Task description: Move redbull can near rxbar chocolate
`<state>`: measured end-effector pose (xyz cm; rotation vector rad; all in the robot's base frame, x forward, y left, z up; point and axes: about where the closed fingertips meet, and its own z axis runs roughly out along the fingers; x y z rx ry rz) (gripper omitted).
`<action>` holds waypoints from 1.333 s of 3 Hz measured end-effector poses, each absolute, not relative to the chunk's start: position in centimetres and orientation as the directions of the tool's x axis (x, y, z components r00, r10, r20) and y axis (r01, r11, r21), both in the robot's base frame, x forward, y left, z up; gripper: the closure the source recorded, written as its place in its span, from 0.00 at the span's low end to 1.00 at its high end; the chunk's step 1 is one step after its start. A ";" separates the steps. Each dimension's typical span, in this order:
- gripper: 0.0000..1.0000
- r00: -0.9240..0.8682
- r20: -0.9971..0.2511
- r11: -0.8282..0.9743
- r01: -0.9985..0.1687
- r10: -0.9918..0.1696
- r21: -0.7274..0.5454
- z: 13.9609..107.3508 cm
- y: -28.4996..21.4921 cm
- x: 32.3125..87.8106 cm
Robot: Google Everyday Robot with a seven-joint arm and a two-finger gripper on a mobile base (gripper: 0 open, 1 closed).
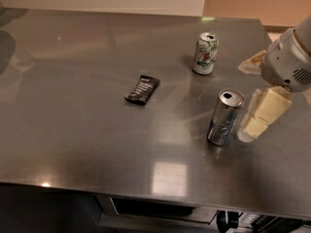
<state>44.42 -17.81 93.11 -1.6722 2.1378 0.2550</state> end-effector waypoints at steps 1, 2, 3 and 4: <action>0.00 -0.184 -0.463 0.249 -0.965 -0.867 -0.081 91.7 -16.5 44.3; 0.16 -0.186 -0.480 0.244 -0.968 -0.858 -0.062 90.7 -15.6 44.4; 0.39 -0.185 -0.490 0.245 -0.968 -0.852 -0.059 90.5 -15.1 44.5; 0.64 -0.186 -0.496 0.245 -0.968 -0.848 -0.057 91.0 -14.8 45.0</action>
Offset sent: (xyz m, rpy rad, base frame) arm 0.0004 0.0299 -0.0359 0.0939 0.0465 0.0258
